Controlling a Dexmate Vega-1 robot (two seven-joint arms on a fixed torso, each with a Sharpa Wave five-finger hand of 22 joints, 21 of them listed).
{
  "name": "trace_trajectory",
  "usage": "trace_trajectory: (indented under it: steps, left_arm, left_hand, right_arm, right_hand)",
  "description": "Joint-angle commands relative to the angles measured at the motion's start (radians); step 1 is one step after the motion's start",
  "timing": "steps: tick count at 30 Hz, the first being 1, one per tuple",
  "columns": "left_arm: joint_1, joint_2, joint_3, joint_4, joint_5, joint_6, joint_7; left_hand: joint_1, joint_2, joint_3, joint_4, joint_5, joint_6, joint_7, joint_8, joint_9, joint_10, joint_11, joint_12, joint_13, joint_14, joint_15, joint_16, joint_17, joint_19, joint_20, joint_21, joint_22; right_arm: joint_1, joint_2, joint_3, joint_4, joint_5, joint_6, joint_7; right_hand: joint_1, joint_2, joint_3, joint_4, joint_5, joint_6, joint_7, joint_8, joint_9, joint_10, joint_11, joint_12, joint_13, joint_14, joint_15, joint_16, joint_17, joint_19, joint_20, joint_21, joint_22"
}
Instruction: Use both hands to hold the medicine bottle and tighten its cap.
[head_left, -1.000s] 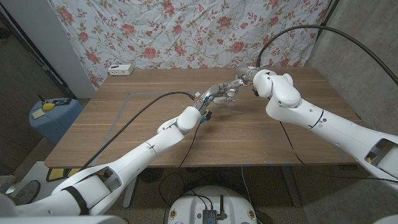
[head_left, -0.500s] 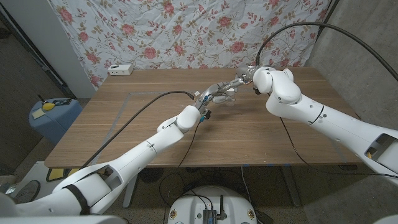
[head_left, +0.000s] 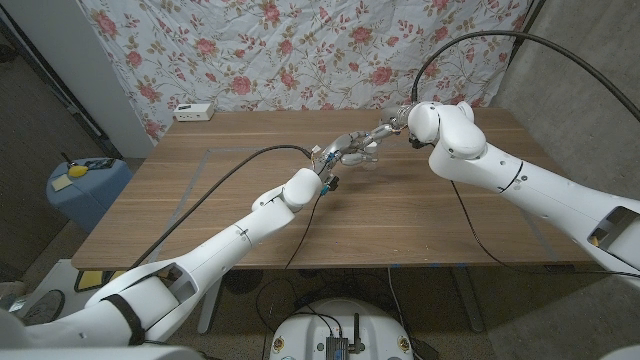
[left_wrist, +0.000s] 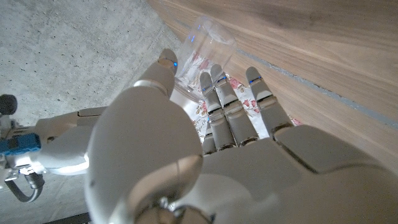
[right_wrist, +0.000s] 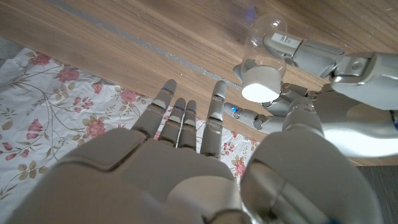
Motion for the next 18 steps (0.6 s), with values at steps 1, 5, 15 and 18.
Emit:
trace_trajectory:
  steps: [1, 5, 15, 18]
  left_arm:
    - [-0.008, -0.001, 0.003, 0.009, 0.0, -0.006, -0.008]
    - [-0.006, 0.0, 0.002, 0.004, 0.002, -0.002, -0.005]
    - [0.002, 0.003, 0.0, -0.007, 0.005, 0.005, 0.003]
    - [0.004, 0.002, 0.0, -0.008, 0.004, 0.006, 0.006]
  left_hand:
    - [0.001, 0.012, 0.038, 0.034, 0.006, 0.002, -0.007, -0.002, 0.002, 0.111, -0.109, 0.009, 0.002, -0.005, -0.046, 0.007, 0.004, -0.005, 0.003, 0.002, 0.002]
    - [0.001, 0.012, 0.038, 0.033, 0.006, 0.002, -0.008, -0.002, 0.002, 0.111, -0.11, 0.009, 0.002, -0.006, -0.046, 0.006, 0.004, -0.006, 0.002, 0.002, 0.002]
    - [0.001, 0.011, 0.036, 0.033, 0.006, 0.002, -0.008, -0.002, 0.002, 0.112, -0.108, 0.01, 0.002, -0.011, -0.049, 0.006, 0.005, -0.006, 0.001, 0.003, 0.002]
    - [0.001, 0.011, 0.036, 0.033, 0.006, 0.001, -0.007, -0.002, 0.002, 0.11, -0.11, 0.009, 0.002, -0.01, -0.05, 0.007, 0.005, -0.006, 0.001, 0.003, 0.002]
  right_arm:
    - [0.032, -0.008, 0.017, 0.008, 0.067, 0.045, 0.053]
    - [0.044, -0.008, 0.014, 0.012, 0.081, 0.057, 0.064]
    - [0.066, -0.005, 0.001, 0.025, 0.094, 0.076, 0.078]
    - [0.069, -0.006, -0.004, 0.027, 0.091, 0.08, 0.08]
  right_hand:
    - [0.036, 0.007, 0.016, -0.022, -0.008, -0.056, 0.014, -0.007, 0.006, -0.029, 0.001, 0.0, 0.002, -0.018, 0.01, -0.006, -0.002, -0.018, 0.007, 0.0, 0.004]
    - [0.052, 0.011, 0.024, -0.03, -0.01, -0.073, 0.017, -0.006, 0.006, -0.045, 0.004, -0.001, 0.003, -0.025, 0.01, -0.006, -0.002, -0.021, 0.006, 0.001, 0.003]
    - [0.108, 0.018, 0.048, -0.053, -0.012, -0.088, 0.005, 0.005, 0.004, -0.066, 0.015, 0.004, 0.003, -0.042, 0.016, -0.005, -0.003, -0.031, 0.014, 0.002, 0.003]
    - [0.131, 0.019, 0.058, -0.059, -0.012, -0.084, -0.011, 0.01, 0.001, -0.068, 0.015, 0.007, 0.003, -0.045, 0.016, -0.004, -0.004, -0.032, 0.013, 0.003, 0.003]
